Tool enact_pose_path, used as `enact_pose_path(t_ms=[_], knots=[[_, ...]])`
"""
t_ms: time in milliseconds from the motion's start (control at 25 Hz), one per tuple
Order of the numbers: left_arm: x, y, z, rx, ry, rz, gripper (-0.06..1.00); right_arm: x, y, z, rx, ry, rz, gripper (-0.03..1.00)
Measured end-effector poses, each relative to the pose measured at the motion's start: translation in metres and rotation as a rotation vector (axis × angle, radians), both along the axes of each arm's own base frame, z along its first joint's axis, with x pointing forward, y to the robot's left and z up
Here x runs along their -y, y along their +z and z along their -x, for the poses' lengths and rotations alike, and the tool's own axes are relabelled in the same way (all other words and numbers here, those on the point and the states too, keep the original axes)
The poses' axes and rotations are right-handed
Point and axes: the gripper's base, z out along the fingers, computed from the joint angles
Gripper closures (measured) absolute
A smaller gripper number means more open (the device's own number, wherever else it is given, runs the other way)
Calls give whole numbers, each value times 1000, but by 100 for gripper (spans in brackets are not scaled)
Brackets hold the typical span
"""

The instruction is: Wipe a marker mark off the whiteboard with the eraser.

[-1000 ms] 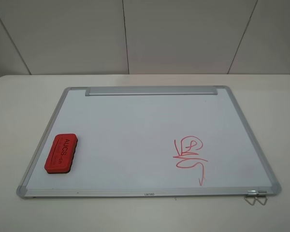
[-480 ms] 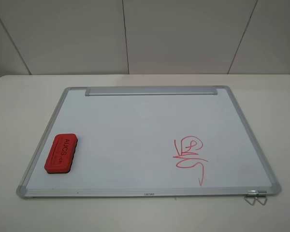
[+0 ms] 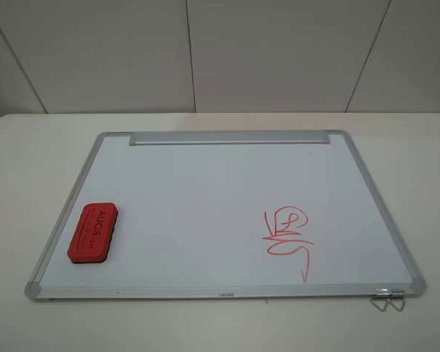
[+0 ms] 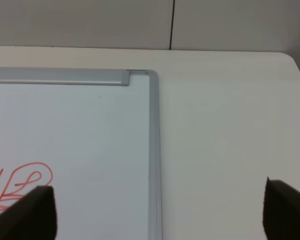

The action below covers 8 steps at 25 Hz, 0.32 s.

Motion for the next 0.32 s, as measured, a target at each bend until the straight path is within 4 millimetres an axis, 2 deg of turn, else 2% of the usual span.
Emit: enact_pose_path(t_ms=[320], knots=[[3, -1, 0, -2, -33, 6, 25, 0, 0, 0, 0, 0, 0, 26]])
